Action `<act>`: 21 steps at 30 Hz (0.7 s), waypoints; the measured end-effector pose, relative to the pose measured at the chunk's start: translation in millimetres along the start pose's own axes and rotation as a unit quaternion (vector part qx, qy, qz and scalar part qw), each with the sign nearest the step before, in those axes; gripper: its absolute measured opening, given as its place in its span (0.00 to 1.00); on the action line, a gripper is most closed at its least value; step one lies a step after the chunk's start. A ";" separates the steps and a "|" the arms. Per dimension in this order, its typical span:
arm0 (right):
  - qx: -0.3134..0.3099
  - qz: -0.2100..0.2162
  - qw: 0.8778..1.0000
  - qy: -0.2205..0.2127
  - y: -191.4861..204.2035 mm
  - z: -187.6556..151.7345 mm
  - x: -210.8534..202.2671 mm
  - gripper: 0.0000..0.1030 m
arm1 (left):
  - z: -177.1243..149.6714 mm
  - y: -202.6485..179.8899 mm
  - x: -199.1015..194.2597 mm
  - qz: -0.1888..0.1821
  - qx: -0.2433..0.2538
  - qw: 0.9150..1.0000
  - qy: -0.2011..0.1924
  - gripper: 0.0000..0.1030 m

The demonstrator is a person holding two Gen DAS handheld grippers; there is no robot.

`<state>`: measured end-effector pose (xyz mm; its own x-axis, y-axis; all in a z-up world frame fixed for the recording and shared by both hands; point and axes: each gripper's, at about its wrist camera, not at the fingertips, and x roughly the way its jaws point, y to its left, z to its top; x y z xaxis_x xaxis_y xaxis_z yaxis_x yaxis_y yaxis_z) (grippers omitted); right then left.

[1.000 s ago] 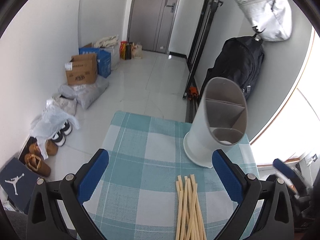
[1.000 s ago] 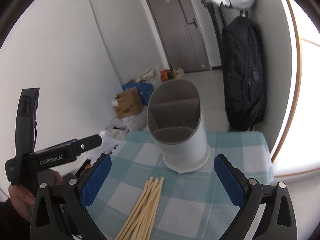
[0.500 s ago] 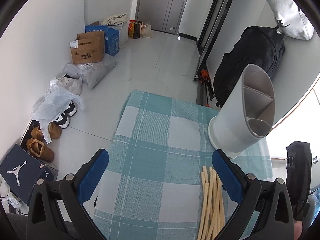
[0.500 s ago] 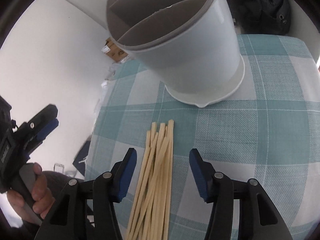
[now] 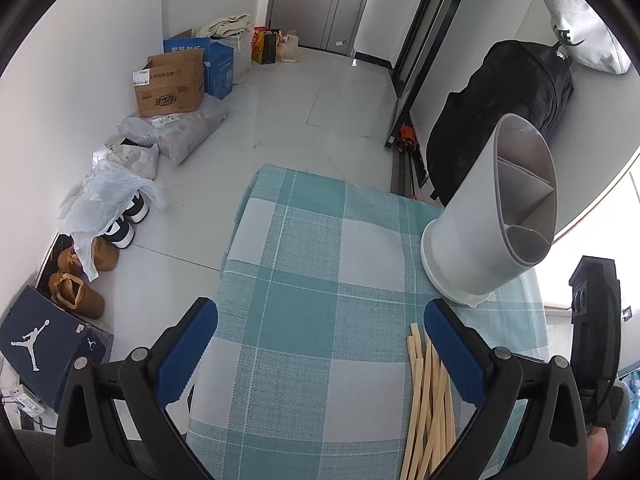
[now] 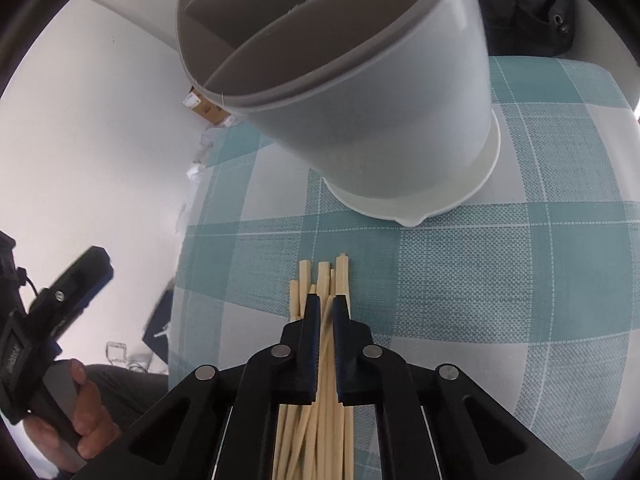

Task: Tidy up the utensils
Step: 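Lower the right gripper onto the chopstick pile and close on several chopsticks, then lift the chopsticks with the right gripper while the left gripper grasps a chopstick from the pile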

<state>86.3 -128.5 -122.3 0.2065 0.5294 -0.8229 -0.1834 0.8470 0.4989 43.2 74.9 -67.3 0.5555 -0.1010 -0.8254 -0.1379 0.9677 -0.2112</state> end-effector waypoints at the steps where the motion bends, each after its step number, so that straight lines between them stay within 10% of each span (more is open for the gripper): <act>1: -0.001 0.005 1.000 -0.001 -1.2 -0.1 -2.2 0.01 | -0.9 -0.3 1.5 0.001 0.002 1.000 0.003 0.98; 21: -0.035 -0.025 0.999 0.013 8.6 4.0 6.8 0.14 | -8.9 -2.3 6.5 0.004 0.002 1.000 0.017 0.98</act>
<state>90.0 -117.4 -122.6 0.1929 0.4849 -0.8530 -0.2402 0.8662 0.4381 39.8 70.0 -76.8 0.5261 -0.1002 -0.8445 -0.1393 0.9694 -0.2019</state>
